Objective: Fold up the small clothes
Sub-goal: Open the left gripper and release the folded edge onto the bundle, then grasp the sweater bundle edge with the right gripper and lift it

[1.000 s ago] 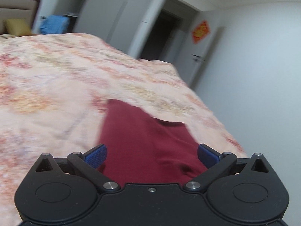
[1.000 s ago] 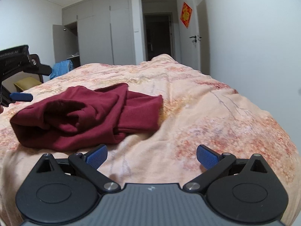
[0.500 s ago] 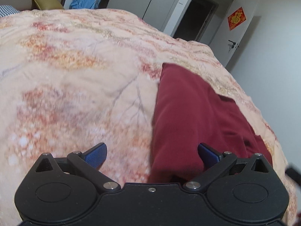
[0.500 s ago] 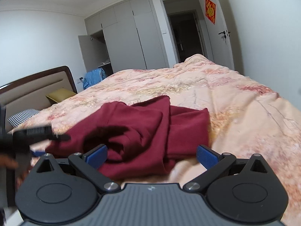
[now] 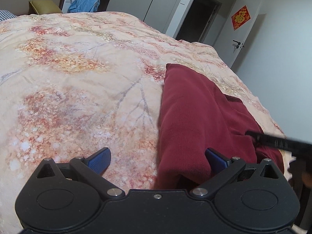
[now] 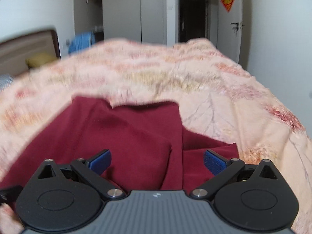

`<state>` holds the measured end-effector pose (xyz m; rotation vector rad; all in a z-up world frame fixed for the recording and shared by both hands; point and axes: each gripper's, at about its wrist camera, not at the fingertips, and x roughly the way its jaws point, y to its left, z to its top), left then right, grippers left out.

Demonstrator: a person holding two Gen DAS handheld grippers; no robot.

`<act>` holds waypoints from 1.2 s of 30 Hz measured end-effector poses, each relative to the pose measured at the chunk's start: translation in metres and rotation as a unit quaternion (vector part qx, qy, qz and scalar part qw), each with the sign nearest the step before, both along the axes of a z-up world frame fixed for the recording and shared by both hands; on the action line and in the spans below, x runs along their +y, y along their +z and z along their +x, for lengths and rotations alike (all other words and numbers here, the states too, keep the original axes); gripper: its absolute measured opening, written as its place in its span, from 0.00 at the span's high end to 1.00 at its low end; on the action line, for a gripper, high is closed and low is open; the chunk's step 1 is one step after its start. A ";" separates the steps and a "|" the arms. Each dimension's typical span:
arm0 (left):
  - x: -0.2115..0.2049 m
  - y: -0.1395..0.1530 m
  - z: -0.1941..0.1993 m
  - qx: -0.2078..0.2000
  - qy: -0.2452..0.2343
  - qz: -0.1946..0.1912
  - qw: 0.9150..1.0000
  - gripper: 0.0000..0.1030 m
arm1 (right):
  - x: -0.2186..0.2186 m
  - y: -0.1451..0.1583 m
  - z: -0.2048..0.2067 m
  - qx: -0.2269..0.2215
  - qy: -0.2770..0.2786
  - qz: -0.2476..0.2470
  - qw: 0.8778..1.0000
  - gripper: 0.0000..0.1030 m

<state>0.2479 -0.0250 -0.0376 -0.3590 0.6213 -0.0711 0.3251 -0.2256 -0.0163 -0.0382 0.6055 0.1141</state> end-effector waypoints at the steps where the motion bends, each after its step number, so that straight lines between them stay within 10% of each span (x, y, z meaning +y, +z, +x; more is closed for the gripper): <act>1: 0.000 0.000 0.000 0.000 0.000 0.000 1.000 0.01 | 0.003 -0.003 -0.006 -0.002 0.007 -0.006 1.000 0.00; 24: 0.000 -0.002 -0.007 -0.001 -0.004 0.004 1.000 0.01 | -0.011 -0.019 -0.108 -0.056 0.036 0.007 0.998 0.00; 36: 0.006 0.012 -0.034 -0.056 -0.011 -0.009 0.998 0.01 | -0.041 0.000 -0.072 -0.039 0.123 0.165 0.978 0.00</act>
